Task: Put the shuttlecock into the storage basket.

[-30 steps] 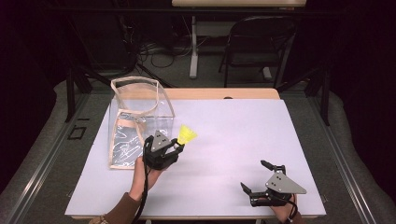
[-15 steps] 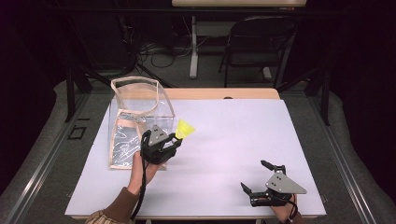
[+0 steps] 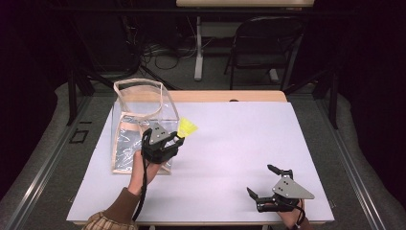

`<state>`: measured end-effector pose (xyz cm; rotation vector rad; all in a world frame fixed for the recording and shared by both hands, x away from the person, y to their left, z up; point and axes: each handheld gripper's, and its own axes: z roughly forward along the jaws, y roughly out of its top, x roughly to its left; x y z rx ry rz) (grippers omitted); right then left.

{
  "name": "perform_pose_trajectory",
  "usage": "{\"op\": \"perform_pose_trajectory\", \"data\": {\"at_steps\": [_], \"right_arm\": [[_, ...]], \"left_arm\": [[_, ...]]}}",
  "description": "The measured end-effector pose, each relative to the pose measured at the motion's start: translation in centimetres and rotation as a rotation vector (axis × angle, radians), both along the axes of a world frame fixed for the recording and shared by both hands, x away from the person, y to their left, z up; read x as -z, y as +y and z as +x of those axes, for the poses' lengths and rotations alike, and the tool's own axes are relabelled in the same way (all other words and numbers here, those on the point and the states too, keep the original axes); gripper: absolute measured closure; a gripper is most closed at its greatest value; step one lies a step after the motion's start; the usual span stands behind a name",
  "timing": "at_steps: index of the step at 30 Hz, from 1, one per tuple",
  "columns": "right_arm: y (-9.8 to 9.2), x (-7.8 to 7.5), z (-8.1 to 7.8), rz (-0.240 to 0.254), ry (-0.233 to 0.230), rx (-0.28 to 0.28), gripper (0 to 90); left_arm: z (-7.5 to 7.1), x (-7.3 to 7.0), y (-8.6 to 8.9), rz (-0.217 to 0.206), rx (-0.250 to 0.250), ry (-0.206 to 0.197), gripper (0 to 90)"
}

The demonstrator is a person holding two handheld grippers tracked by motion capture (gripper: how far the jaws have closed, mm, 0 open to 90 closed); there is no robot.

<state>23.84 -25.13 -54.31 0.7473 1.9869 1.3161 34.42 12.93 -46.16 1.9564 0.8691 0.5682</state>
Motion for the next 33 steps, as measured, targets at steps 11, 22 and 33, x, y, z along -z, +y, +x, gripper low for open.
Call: {"op": "perform_pose_trajectory", "data": {"at_steps": [11, 22, 33], "right_arm": [[0.0, 0.0, 0.0, 0.000, 0.001, 0.001, 0.0], [0.0, 0.0, 0.0, -0.001, 0.000, 0.001, 0.0], [0.0, 0.0, 0.0, -0.001, 0.001, 0.002, 0.0]], "left_arm": [[0.5, -0.8, 0.3, 0.005, 0.003, -0.010, 64.7], [0.8, -1.5, 0.6, 0.002, -0.005, -0.025, 64.7], [1.2, -2.4, 1.0, 0.008, -0.013, -0.038, 64.7]]}}
